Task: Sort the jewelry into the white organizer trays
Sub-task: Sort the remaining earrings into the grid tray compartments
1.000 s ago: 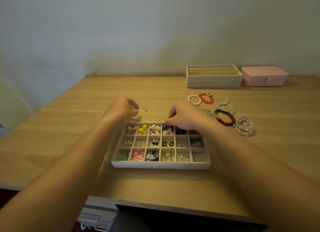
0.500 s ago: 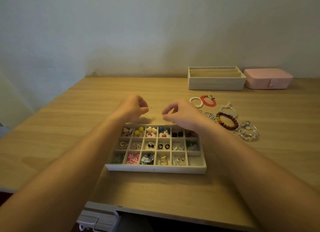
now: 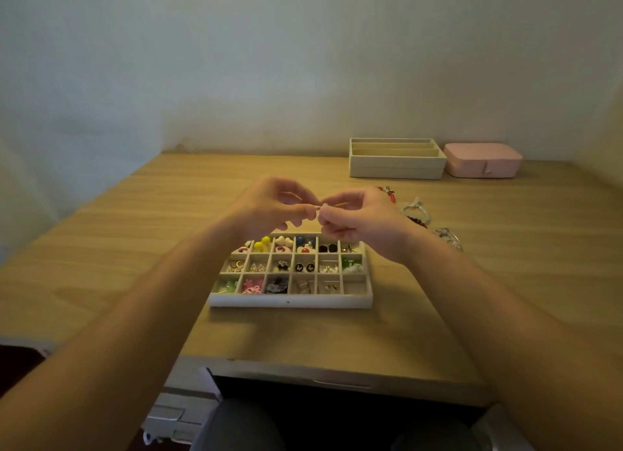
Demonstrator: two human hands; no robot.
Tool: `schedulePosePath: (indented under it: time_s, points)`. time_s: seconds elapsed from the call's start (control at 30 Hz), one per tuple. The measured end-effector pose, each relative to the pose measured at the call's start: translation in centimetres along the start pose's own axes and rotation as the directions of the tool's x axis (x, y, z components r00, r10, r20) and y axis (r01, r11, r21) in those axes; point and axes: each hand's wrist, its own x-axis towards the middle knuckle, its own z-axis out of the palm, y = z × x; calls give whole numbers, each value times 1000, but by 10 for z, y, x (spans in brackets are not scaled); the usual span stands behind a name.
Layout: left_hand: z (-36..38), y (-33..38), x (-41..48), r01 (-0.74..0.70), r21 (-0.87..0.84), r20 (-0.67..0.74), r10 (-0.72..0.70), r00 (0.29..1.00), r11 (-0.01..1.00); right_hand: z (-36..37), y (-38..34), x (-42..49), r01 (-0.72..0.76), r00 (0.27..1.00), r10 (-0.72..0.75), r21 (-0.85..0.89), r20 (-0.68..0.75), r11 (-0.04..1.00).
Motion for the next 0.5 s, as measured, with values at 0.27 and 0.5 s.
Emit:
schedulePosePath:
  time_s: [0.27,0.5]
  points:
    - [12,17,-22,5,-63,50,-2,999,998,-13,-4,-27,26,999,-25,-20,40,999]
    - [15,9,-31,100,-137,79,-90,993,986,-19,-7,-32,36,999,-35,-56,16,998]
